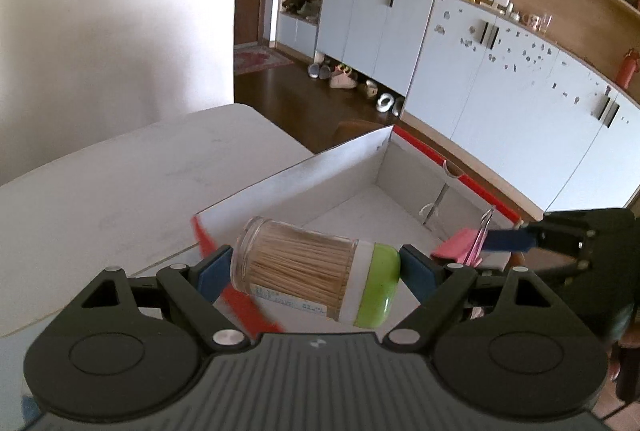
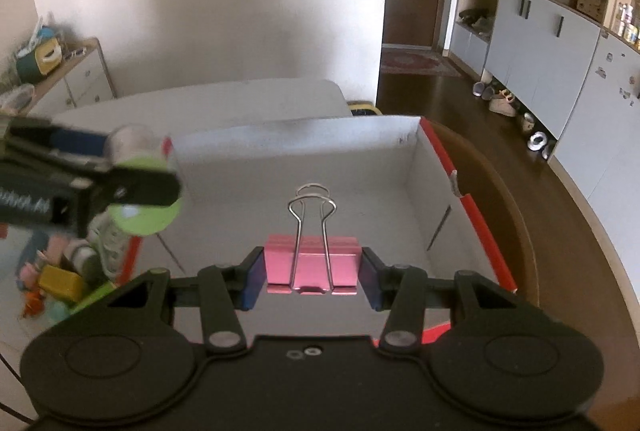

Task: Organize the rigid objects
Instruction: 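Carry the toothpick jar and pink binder clip into the red box with both tools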

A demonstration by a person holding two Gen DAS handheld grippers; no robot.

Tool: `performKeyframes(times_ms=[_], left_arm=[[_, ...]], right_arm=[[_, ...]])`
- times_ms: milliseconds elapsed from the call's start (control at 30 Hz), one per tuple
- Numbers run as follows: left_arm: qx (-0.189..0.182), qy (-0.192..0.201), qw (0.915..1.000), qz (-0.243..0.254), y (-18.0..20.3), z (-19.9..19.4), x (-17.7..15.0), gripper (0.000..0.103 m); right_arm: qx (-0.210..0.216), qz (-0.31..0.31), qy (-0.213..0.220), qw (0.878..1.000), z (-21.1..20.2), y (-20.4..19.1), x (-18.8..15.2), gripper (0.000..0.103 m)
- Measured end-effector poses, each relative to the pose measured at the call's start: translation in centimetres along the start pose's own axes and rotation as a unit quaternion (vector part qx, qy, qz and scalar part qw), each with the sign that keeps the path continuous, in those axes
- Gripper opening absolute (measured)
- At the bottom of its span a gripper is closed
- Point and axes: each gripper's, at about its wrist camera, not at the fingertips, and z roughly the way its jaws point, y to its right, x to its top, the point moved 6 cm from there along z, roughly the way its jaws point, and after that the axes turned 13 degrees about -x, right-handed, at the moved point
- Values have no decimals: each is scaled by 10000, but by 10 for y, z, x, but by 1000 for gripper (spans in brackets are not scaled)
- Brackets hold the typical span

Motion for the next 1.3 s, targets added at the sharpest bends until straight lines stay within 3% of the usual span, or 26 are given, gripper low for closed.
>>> performKeyframes(times_ms=[333,667,967,1300], left_arm=[[232,-600,9979,-115,4,84,18,89],[519,-1155,9917,-223,-8,142,14,89],[617,-1684,9834,-268,-14,170,3,89],[587,-1998,9769,-491,-19,178,-8,89]], right_arm=[[12,-323,-329,9989,41,15,7,48],[2,-929,-1307,9871,83,3,-8,48],[-55,-780,-1832,9799,96,-3,-18,48],[-87,-581,-1969,9787,93,-9,-18,48]])
